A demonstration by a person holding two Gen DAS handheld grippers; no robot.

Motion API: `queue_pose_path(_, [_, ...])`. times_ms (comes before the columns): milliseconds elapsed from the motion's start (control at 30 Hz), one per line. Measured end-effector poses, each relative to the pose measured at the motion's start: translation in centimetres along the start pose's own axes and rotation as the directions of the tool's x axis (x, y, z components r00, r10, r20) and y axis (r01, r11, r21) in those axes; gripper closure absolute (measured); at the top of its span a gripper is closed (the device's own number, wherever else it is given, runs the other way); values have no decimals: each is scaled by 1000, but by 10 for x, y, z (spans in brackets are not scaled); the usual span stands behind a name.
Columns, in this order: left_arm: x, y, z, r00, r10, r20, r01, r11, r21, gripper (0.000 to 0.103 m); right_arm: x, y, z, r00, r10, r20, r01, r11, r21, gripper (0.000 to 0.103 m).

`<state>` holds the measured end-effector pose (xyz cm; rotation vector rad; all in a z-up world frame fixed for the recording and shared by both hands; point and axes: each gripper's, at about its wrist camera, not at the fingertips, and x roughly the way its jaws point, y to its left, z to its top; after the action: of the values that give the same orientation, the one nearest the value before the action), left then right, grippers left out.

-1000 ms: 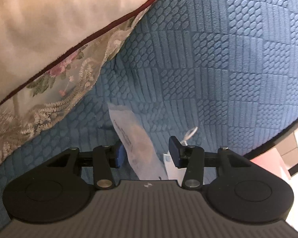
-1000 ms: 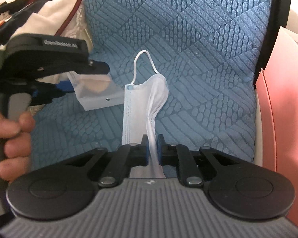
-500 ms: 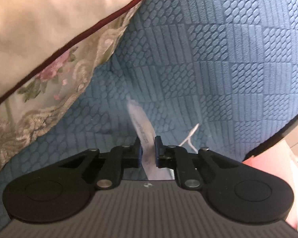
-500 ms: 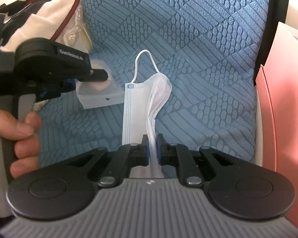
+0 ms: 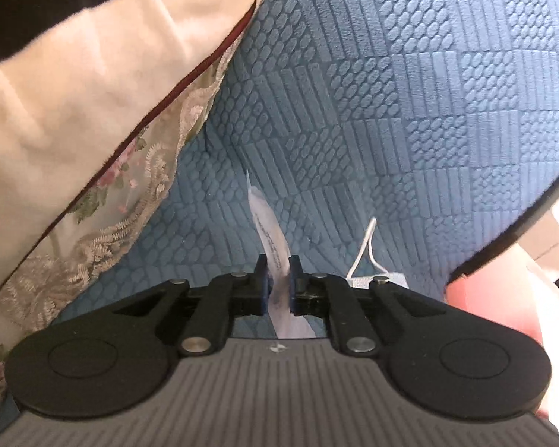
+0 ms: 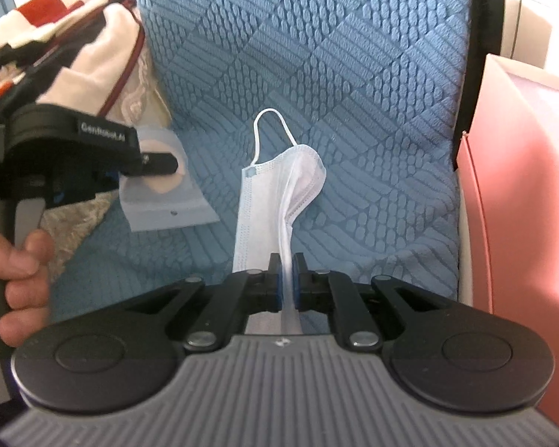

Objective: Organize soft objects

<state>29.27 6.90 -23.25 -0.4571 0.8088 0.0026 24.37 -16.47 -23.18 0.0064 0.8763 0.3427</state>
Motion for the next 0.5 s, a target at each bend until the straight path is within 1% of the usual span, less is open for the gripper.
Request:
queue_pose_path(100, [-8, -5, -3, 1000, 2, -13, -2, 999, 37, 91, -5, -4, 2, 1000, 5, 5, -5, 1000, 14, 96])
queue_pose_path(233, [-17, -16, -12, 999, 6, -39, -2, 995, 103, 91, -11, -12, -1, 1000, 8, -5, -7, 998, 65, 96])
queue_pose_path(367, [-32, -27, -23, 999, 0, -54, 10, 985, 175, 91, -23, -18, -4, 1000, 10, 3, -10, 995, 99, 96])
queue_pose_path(500, [-44, -35, -34, 998, -6, -55, 19, 973, 229, 91, -36, -16, -10, 1000, 10, 13, -11, 995, 103, 96])
